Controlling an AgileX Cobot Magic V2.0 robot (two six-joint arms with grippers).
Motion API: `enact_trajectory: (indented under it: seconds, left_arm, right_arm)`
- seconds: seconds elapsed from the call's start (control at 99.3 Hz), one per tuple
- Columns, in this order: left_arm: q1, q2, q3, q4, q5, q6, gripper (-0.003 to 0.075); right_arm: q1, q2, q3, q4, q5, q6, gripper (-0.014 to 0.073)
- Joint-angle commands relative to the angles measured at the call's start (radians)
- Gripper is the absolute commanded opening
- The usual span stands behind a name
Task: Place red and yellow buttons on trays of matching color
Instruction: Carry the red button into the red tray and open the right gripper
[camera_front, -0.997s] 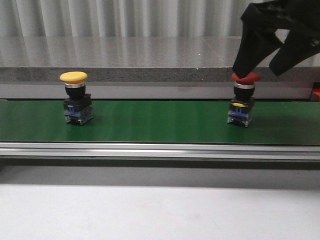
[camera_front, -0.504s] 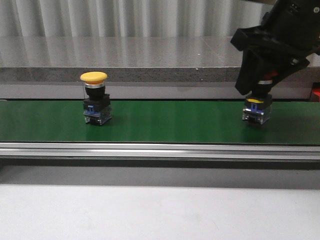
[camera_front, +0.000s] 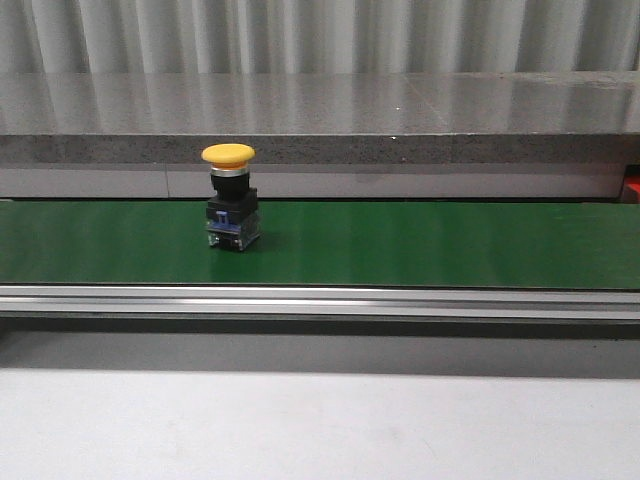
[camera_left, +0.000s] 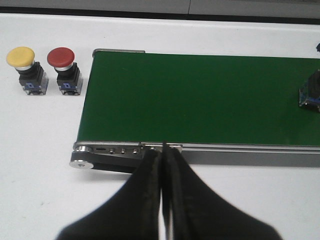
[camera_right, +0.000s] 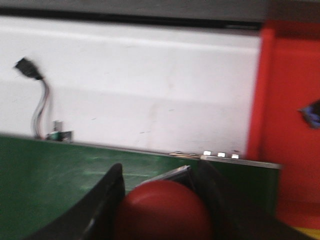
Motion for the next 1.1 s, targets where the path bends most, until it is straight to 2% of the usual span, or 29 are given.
enact_trajectory:
  seconds: [0.0,0.141,0.282,0.796,1.088]
  left_arm:
    - [-0.008,0.002,-0.027,-0.014,-0.061,-0.002,-0.0019]
    - [-0.008,0.002,-0.027,-0.014,-0.061,-0.002,-0.0019]
    - [-0.008,0.002,-0.027,-0.014,-0.061,-0.002,-0.0019]
    - [-0.008,0.002,-0.027,-0.014,-0.061,-0.002,-0.0019]
    - [-0.008,0.002,-0.027,-0.014,-0.061,-0.002,-0.0019]
  right_arm:
    - [-0.088,-0.032,-0.036,0.008,-0.084,0.016,0.0035]
    - [-0.192,0.001,-0.037,0.008,-0.155,0.019,0.0035]
    - [-0.236,0.058,-0.037,0.008,-0.210,0.031,0.0035]
    - [-0.245,0.262,-0.037,0.008,-0.360,0.032,0.0035]
    - [-0.250,0.320,-0.036,0.008,-0.393,0.032,0.0035]
